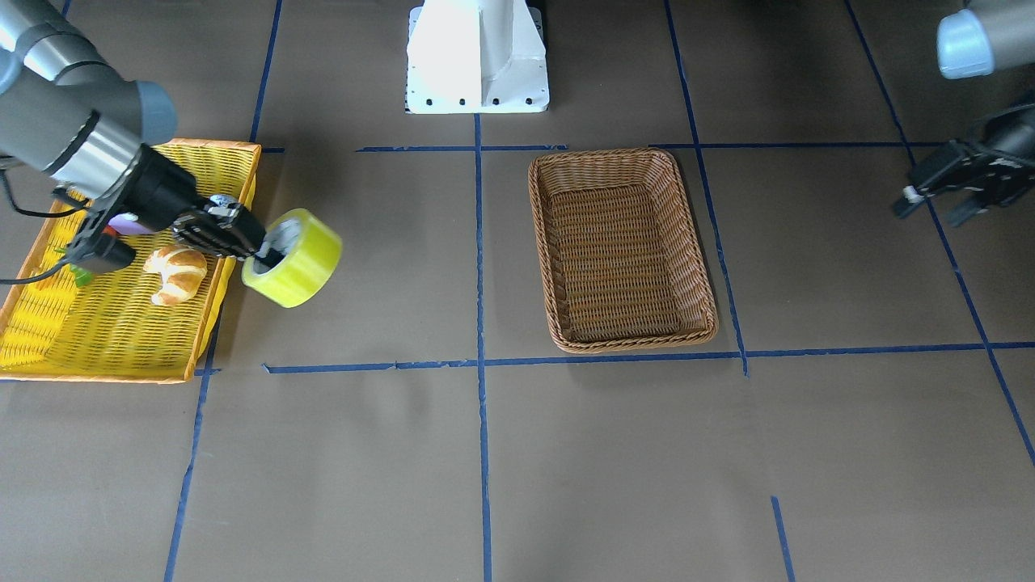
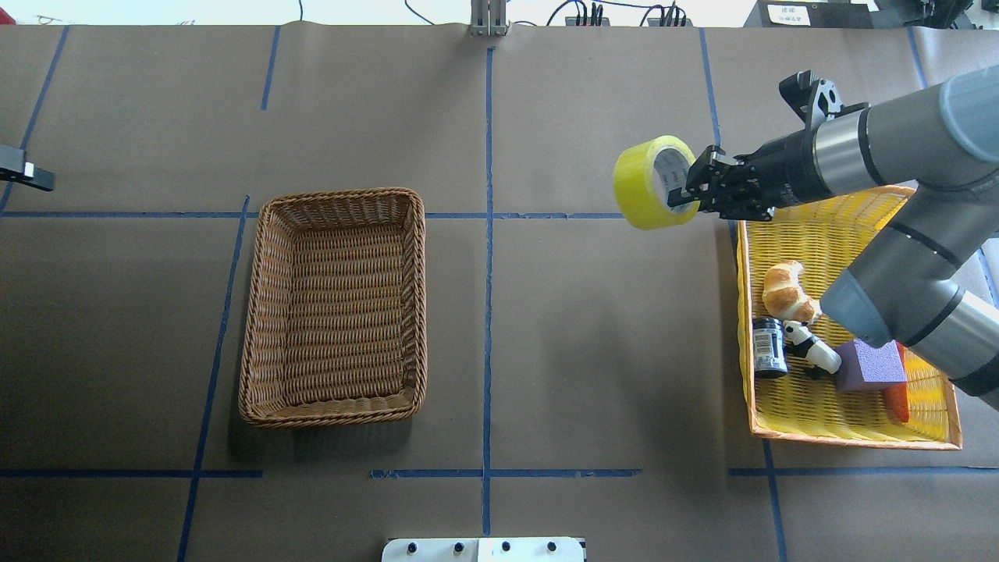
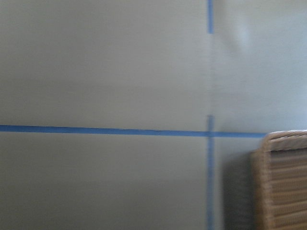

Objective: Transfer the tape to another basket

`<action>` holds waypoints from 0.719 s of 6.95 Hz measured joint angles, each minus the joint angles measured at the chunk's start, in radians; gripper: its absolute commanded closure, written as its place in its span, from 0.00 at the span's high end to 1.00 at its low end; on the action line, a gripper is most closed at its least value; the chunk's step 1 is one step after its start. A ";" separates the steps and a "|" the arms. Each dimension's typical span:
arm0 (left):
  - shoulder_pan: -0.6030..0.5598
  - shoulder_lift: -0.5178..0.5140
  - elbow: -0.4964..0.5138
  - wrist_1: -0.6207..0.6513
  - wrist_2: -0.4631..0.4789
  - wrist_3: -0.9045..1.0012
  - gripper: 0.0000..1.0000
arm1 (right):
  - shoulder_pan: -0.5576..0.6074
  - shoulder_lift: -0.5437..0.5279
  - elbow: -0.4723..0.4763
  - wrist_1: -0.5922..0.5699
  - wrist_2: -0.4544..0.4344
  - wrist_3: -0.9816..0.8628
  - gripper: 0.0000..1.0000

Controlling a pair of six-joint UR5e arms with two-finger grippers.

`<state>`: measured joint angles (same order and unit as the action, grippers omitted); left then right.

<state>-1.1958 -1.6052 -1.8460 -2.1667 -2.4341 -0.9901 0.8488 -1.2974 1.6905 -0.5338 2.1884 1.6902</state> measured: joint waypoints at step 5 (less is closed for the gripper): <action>0.216 -0.116 0.041 -0.672 0.042 -0.855 1.00 | -0.193 0.074 0.004 0.339 -0.261 0.336 0.02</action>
<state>-0.9798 -1.7213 -1.8048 -2.8386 -2.3919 -1.8451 0.6562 -1.2239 1.6946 -0.1949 1.9277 2.0259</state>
